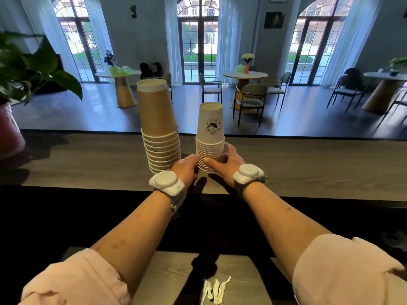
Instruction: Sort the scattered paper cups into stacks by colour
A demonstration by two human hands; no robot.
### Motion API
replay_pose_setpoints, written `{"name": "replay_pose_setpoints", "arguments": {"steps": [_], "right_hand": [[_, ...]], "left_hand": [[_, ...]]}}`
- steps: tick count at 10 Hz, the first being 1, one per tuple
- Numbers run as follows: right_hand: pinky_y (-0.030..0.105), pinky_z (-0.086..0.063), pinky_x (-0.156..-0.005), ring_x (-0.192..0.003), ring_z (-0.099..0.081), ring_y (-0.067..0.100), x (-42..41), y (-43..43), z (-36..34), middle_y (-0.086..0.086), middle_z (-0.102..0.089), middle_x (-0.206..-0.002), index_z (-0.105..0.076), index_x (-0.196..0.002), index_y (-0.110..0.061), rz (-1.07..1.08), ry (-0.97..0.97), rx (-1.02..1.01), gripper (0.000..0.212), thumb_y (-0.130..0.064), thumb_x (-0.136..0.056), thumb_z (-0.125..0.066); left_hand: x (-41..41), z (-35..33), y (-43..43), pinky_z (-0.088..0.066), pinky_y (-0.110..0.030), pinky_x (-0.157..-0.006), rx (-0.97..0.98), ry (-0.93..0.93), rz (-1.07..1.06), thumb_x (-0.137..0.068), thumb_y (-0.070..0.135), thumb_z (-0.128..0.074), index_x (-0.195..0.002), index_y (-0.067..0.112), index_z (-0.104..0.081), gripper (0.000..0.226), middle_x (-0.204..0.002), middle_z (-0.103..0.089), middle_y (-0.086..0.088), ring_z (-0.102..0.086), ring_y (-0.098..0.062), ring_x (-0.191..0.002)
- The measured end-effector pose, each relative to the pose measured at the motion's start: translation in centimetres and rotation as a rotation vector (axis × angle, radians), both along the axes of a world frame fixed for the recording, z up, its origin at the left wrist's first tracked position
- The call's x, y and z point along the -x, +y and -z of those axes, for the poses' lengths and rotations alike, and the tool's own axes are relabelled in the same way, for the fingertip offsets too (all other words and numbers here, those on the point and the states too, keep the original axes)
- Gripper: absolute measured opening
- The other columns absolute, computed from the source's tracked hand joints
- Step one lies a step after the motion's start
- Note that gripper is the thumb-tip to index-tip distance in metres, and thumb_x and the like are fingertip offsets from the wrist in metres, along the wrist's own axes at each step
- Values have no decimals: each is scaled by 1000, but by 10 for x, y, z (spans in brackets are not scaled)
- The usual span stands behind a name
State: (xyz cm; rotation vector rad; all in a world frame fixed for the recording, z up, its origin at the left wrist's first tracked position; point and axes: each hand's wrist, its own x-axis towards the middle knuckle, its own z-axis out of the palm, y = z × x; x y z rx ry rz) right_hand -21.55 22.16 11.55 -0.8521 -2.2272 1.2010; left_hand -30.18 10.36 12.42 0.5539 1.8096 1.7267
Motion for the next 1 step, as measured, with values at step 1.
{"name": "replay_pose_setpoints", "arguments": {"steps": [1], "right_hand": [[34,-43,-94,-112,-57,22,-14,-9,1,2,-59,-126,-30,-143,-22,139,92,100,85,-54,-75,-68]], "left_hand": [[-13,-6,-18,-42,-31,-88,0,9,3,-93,21,-47,-127,1,-50,40,-134,-52,-21,-51,-32,-121]]}}
